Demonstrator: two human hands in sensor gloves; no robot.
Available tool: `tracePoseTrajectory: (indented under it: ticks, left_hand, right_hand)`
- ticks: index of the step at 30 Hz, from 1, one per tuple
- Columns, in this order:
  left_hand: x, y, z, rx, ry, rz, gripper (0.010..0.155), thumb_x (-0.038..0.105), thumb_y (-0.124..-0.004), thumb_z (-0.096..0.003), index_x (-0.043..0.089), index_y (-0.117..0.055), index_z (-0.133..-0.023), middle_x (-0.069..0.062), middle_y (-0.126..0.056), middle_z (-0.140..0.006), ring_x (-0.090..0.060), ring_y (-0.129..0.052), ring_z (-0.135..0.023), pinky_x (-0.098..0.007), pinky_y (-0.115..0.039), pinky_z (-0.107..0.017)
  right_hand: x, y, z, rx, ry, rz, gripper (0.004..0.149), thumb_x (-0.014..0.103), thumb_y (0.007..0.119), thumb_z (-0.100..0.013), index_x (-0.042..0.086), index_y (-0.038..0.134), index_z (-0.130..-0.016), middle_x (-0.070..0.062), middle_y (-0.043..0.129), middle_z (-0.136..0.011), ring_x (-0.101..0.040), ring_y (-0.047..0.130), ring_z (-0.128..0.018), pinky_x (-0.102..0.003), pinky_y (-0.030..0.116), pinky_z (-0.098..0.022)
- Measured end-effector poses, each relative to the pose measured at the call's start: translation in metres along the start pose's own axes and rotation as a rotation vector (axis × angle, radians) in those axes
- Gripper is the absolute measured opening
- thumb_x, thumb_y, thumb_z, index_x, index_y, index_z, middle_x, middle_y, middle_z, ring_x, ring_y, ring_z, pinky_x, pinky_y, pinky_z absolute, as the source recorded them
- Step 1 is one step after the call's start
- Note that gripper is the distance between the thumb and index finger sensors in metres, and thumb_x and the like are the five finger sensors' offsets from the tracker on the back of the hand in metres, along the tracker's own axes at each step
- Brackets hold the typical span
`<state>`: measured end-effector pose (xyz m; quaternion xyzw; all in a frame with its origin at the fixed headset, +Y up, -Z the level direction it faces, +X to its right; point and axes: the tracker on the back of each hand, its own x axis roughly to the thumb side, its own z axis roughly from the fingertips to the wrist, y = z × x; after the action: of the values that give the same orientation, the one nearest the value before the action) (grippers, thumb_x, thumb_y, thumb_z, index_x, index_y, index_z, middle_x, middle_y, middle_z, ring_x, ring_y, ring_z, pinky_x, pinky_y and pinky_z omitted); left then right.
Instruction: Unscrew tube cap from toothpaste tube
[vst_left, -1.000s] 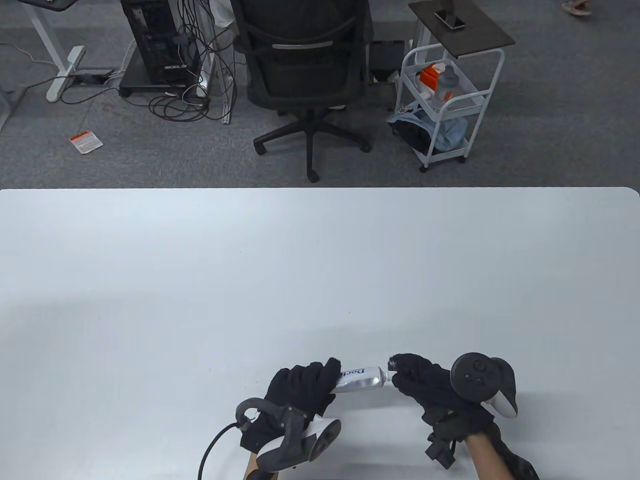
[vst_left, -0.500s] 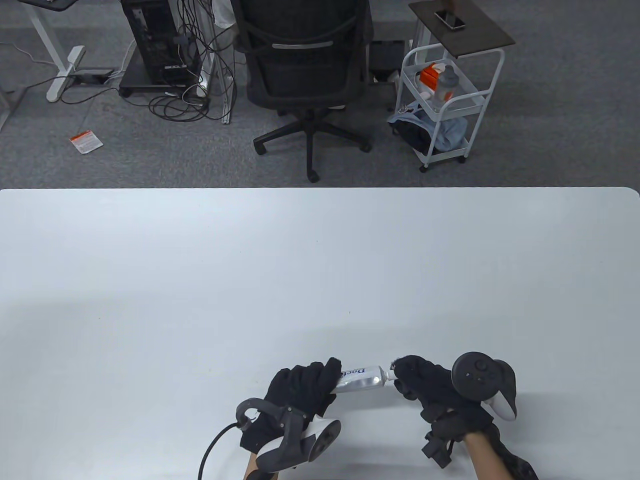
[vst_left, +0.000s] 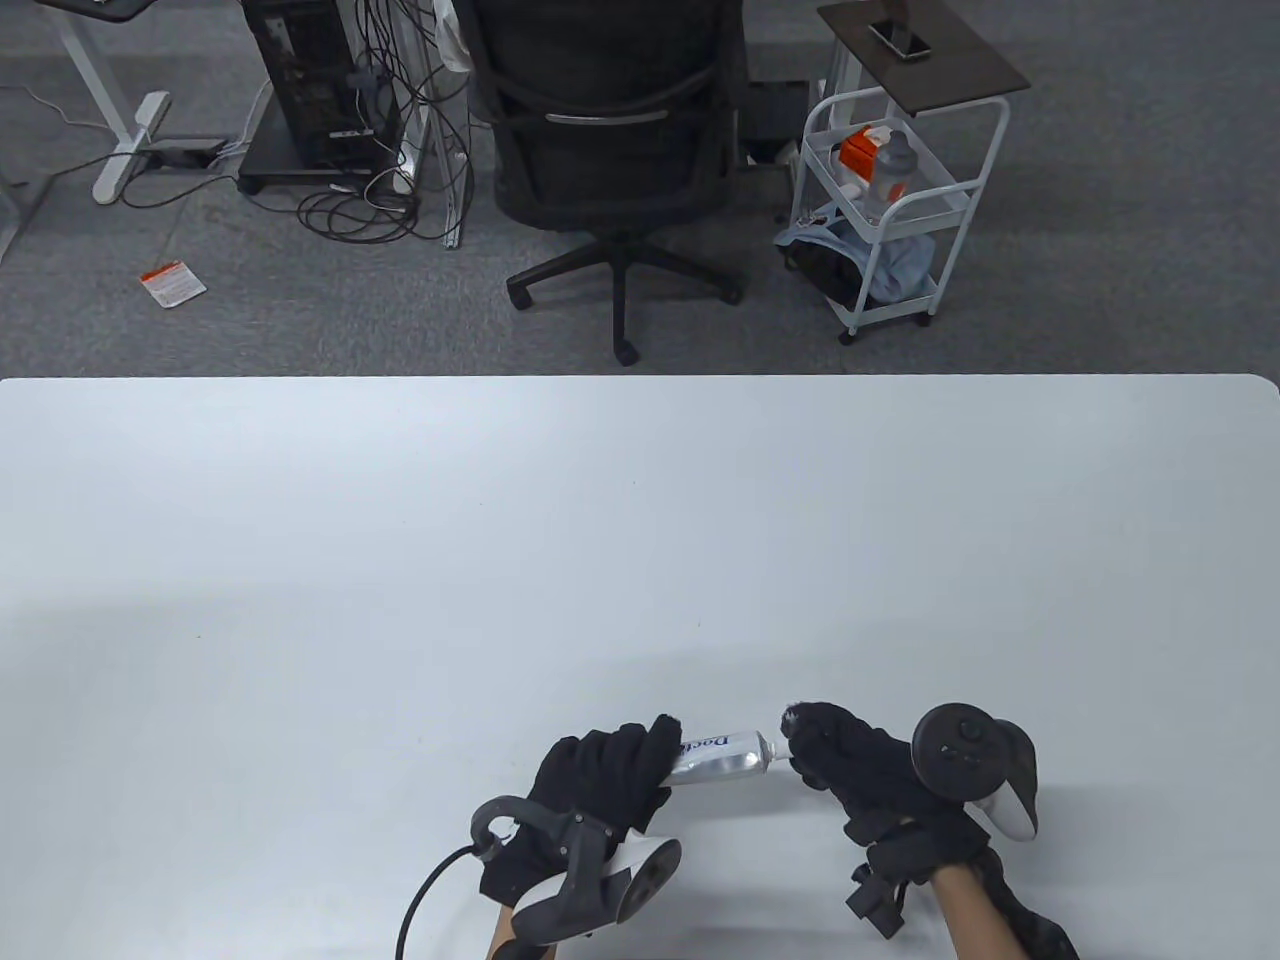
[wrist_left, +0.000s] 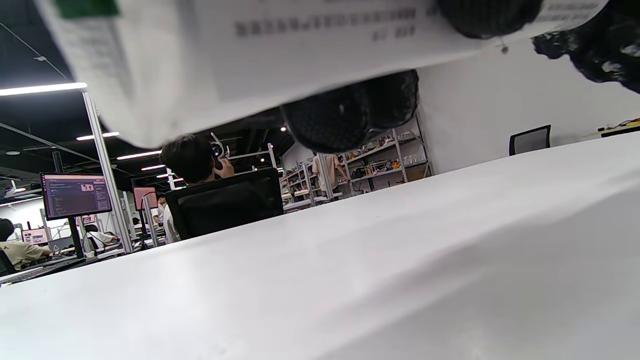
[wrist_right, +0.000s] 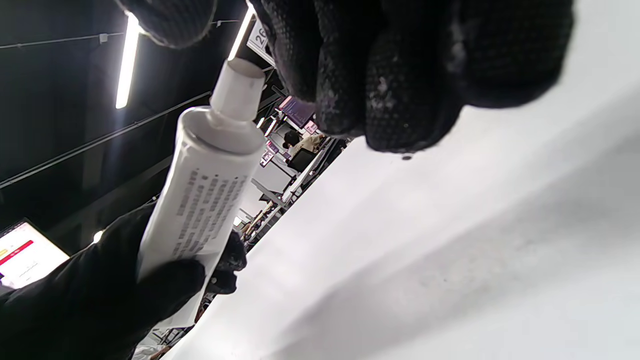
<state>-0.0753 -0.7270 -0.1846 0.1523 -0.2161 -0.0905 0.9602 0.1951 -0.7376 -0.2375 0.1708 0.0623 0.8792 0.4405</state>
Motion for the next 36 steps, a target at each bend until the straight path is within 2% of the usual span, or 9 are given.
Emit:
tracePoseTrajectory:
  ticks: [6,13,15,18,23,29,32,34,36]
  left_hand:
    - [0.002,0.0,0.0,-0.007,-0.009,-0.001,0.064,0.052,-0.062,-0.0558,0.032,-0.048,-0.115,-0.006,-0.074,-0.109,-0.026,-0.085,-0.092,-0.047,-0.075,-0.072]
    - [0.003,-0.002,-0.001,-0.034,-0.012,-0.018,0.064,0.052,-0.062,-0.0558,0.032,-0.048,-0.115,-0.006,-0.074,-0.109,-0.026,-0.085,-0.092,-0.047,-0.075,-0.072]
    - [0.002,-0.002,-0.002,-0.037,-0.01,-0.019,0.064,0.052,-0.062,-0.0557,0.032,-0.048,-0.115,-0.006,-0.074,-0.109,-0.026,-0.085,-0.092,-0.047,-0.075,-0.072]
    - [0.002,-0.001,-0.001,-0.028,-0.007,-0.01,0.064,0.051,-0.062,-0.0559,0.031,-0.048,-0.115,-0.006,-0.074,-0.109,-0.026,-0.085,-0.092,-0.047,-0.075,-0.072]
    - [0.002,-0.001,-0.001,-0.023,-0.008,-0.008,0.064,0.052,-0.062,-0.0558,0.031,-0.048,-0.115,-0.006,-0.074,-0.109,-0.026,-0.085,-0.092,-0.047,-0.075,-0.072]
    - [0.002,-0.001,-0.001,-0.025,-0.005,-0.016,0.064,0.051,-0.062,-0.0559,0.032,-0.048,-0.115,-0.006,-0.074,-0.109,-0.026,-0.085,-0.092,-0.047,-0.075,-0.072]
    - [0.001,-0.001,-0.001,-0.02,0.0,-0.013,0.064,0.051,-0.062,-0.0559,0.031,-0.048,-0.115,-0.006,-0.074,-0.109,-0.026,-0.085,-0.092,-0.047,-0.075,-0.072]
    - [0.001,-0.001,-0.001,-0.019,0.0,-0.011,0.064,0.051,-0.062,-0.056,0.031,-0.048,-0.115,-0.006,-0.074,-0.109,-0.027,-0.085,-0.092,-0.047,-0.075,-0.072]
    - [0.001,-0.001,-0.001,-0.02,-0.002,-0.013,0.064,0.052,-0.062,-0.0558,0.031,-0.048,-0.115,-0.006,-0.074,-0.109,-0.026,-0.085,-0.092,-0.047,-0.075,-0.072]
  right_hand:
    - [0.002,0.003,-0.002,0.024,0.007,0.035,0.047,0.037,0.064,-0.059,0.002,0.072,-0.09,-0.02,0.089,-0.073,-0.038,0.094,-0.055,-0.052,0.079,-0.039]
    - [0.001,0.003,-0.004,0.068,-0.029,0.024,0.048,0.027,0.073,-0.057,0.005,0.062,-0.099,-0.02,0.081,-0.085,-0.036,0.09,-0.067,-0.051,0.078,-0.046]
    - [-0.002,0.003,-0.004,0.064,-0.022,0.019,0.056,0.033,0.073,-0.056,0.004,0.058,-0.101,-0.021,0.08,-0.086,-0.039,0.088,-0.068,-0.053,0.077,-0.047]
    - [-0.006,0.004,-0.003,0.034,0.012,-0.006,0.065,0.046,0.062,-0.058,-0.002,0.059,-0.101,-0.026,0.081,-0.084,-0.043,0.088,-0.065,-0.055,0.076,-0.046]
    - [-0.007,0.006,-0.005,0.07,0.025,-0.047,0.051,0.04,0.06,-0.06,0.001,0.071,-0.091,-0.022,0.088,-0.074,-0.039,0.093,-0.056,-0.053,0.078,-0.04]
    - [0.0,0.005,-0.005,0.063,-0.014,-0.028,0.048,0.029,0.071,-0.058,0.004,0.063,-0.098,-0.02,0.082,-0.083,-0.036,0.09,-0.065,-0.051,0.078,-0.045]
    - [-0.002,0.005,-0.004,0.065,-0.017,-0.048,0.058,0.037,0.072,-0.057,0.002,0.058,-0.101,-0.022,0.08,-0.085,-0.04,0.089,-0.067,-0.053,0.077,-0.047]
    - [-0.004,0.005,-0.003,0.039,0.002,-0.053,0.065,0.045,0.064,-0.057,-0.001,0.057,-0.103,-0.026,0.08,-0.085,-0.043,0.088,-0.067,-0.055,0.076,-0.046]
    - [-0.005,0.005,-0.003,0.028,0.016,-0.061,0.064,0.046,0.062,-0.058,-0.002,0.062,-0.1,-0.026,0.083,-0.081,-0.043,0.09,-0.063,-0.055,0.077,-0.044]
